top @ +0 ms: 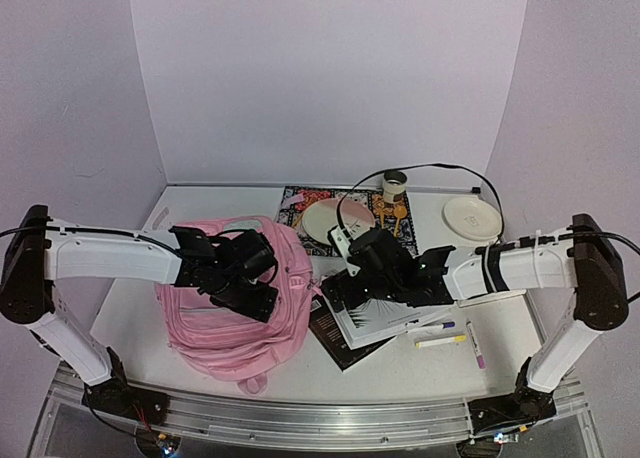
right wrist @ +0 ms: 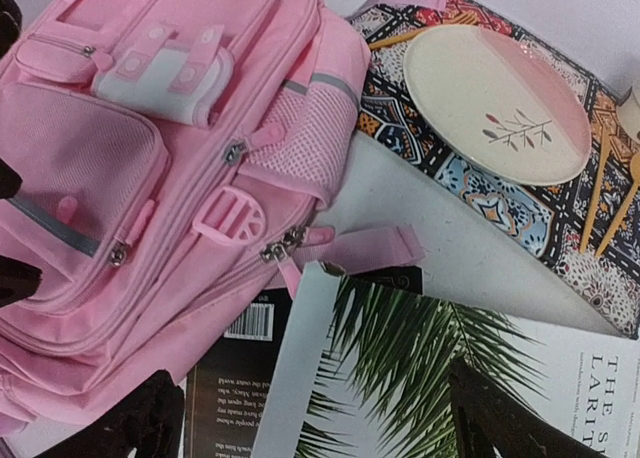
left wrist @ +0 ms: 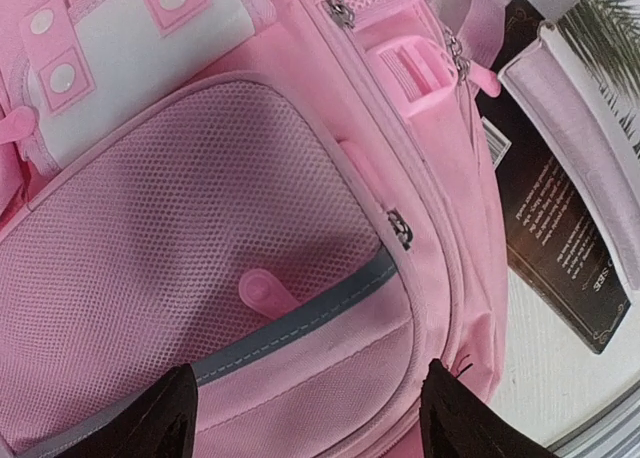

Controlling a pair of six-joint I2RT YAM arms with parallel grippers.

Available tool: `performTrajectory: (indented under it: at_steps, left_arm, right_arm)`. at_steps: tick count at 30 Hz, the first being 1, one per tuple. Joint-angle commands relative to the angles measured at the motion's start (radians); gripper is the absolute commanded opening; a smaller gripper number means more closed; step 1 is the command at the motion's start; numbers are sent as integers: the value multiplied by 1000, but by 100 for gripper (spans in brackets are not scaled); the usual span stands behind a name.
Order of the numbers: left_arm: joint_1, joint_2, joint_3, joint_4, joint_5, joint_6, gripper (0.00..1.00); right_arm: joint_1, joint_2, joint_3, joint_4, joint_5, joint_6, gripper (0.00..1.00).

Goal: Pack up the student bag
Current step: Pick up the student bag from the center of the board.

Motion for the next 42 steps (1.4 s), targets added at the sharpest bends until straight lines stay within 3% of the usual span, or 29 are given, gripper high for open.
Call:
performTrajectory:
  at_steps: [1, 8, 12, 19, 23, 27, 31, 42]
  left_arm:
    - [-44, 50, 86, -72, -114, -7, 78]
    - [-88, 194, 163, -85, -181, -12, 77]
    - [-88, 251, 172, -91, -229, -13, 67]
    - [-88, 233, 183, -107, -214, -19, 16]
    - [-88, 161, 183, -124, -199, -20, 1]
    - [-88, 75, 177, -141, -188, -27, 0]
    - [-88, -5, 168, -162, -189, -32, 0]
    - [-87, -147, 171, -186, -198, -45, 0]
  right_arm:
    - [0, -48, -13, -25, 34, 18, 94]
    - [0, -44, -12, -25, 44, 17, 95]
    - [-1, -51, -20, -25, 41, 23, 96]
    - [0, -52, -16, -21, 24, 27, 96]
    - [0, -40, -2, -11, 7, 14, 96]
    - [-1, -28, 18, -7, 0, -10, 95]
    - [-8, -29, 24, 13, -33, -52, 87]
    - [-74, 18, 33, 120, -355, -78, 64]
